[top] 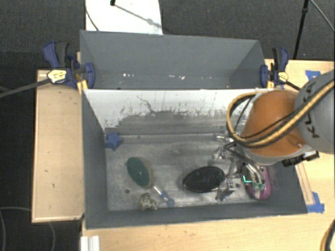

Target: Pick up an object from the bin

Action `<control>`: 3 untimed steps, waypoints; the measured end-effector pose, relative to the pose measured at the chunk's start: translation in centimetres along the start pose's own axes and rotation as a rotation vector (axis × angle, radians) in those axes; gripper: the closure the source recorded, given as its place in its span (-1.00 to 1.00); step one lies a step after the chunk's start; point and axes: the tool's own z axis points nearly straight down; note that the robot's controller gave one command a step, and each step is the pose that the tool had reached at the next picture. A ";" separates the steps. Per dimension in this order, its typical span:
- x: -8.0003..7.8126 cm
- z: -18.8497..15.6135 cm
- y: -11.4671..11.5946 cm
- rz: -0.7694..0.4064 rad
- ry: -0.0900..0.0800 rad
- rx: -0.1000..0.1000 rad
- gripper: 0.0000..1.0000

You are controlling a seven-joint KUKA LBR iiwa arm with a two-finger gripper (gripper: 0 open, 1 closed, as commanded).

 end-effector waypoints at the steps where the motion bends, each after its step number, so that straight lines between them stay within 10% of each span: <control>1: -1.0 6.1 2.3 0.088 -0.013 -0.002 -1.00; 3: -0.4 2.7 1.8 0.227 -0.015 -0.002 -1.00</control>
Offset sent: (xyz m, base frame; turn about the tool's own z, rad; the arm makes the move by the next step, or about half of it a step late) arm 0.0074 0.0217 -0.0619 0.0880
